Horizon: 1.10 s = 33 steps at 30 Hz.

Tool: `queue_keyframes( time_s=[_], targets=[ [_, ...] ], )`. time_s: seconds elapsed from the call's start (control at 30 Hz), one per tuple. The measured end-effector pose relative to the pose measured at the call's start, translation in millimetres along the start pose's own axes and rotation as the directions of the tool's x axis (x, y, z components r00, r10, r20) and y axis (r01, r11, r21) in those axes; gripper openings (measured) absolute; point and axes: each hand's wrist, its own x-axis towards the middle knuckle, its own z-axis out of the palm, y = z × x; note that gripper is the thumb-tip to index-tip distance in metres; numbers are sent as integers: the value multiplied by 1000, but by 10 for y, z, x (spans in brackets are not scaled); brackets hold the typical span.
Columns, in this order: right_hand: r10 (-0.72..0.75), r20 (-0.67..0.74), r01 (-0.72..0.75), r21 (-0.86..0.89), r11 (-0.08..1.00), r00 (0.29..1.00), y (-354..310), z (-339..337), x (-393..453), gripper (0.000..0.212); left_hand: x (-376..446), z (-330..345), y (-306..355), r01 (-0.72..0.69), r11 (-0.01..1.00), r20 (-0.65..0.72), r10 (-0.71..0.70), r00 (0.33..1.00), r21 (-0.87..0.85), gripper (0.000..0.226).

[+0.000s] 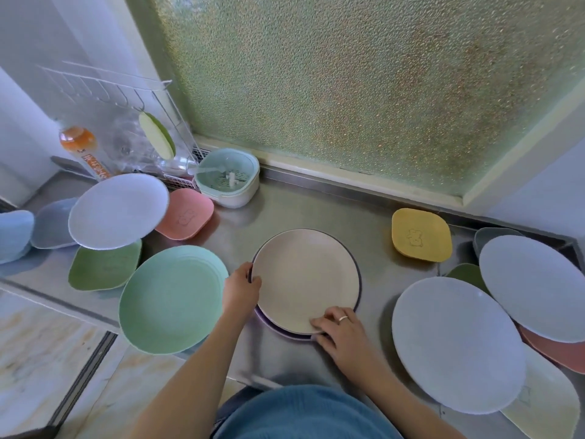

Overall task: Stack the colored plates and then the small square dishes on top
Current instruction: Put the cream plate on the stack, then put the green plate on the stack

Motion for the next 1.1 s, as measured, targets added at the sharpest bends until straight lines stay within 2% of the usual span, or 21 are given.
queue_keyframes(
  time_s=[0.1, 0.2, 0.3, 0.37, 0.43, 0.5, 0.57, 0.63, 0.73, 0.8, 0.9, 0.93, 1.1],
  targets=[
    [-66, -12, 66, 0, 998, 998, -41, 70, 95, 49, -19, -116, -93, 20, 1000, -51, -21, 998, -20, 24],
    [-101, -45, 98, -51, 994, 994, -72, 141, 144, 40, -42, -201, -144, 32, 997, -81, -38, 996, -71, 23],
    [-115, -143, 85, -203, 976, 983, -154, 202, 111, 30, -56, -299, -226, 84, 967, -94, -110, 989, -242, 21],
    [-193, -214, 140, -240, 961, 958, -254, 254, 104, 27, -59, -414, -326, 109, 949, -163, -162, 973, -295, 21],
    [-350, -223, 290, -262, 921, 910, -399, 326, 158, 29, -64, -593, -444, 114, 954, -283, -195, 939, -278, 20],
    [-511, -142, 452, -309, 837, 848, -595, 426, 275, 32, -70, -817, -607, 175, 966, -414, -240, 878, -189, 23],
    [-580, -98, 513, -365, 777, 809, -810, 512, 444, 37, -46, -1053, -833, 282, 952, -503, -302, 810, -117, 30],
    [-573, -123, 496, -375, 783, 810, -1020, 540, 623, 41, -5, -1279, -1055, 392, 916, -517, -375, 770, -80, 34],
    [-560, -71, 490, -400, 774, 826, -1293, 612, 850, 44, 98, -1524, -1322, 494, 869, -405, -445, 799, 20, 38],
    [-533, -2, 483, -420, 768, 846, -1451, 718, 969, 42, 198, -1621, -1417, 485, 871, -330, -437, 837, 79, 36],
    [-480, 24, 436, -462, 773, 877, -1585, 918, 1082, 14, 356, -1691, -1477, 442, 896, -272, -413, 869, 52, 20],
    [-459, 27, 418, -466, 780, 888, -1596, 970, 1101, 11, 401, -1714, -1484, 436, 899, -270, -409, 871, 42, 19],
    [-352, -2, 309, -473, 825, 936, -1589, 970, 1151, 23, 558, -1763, -1547, 369, 916, -280, -318, 906, 155, 30]
  ],
)
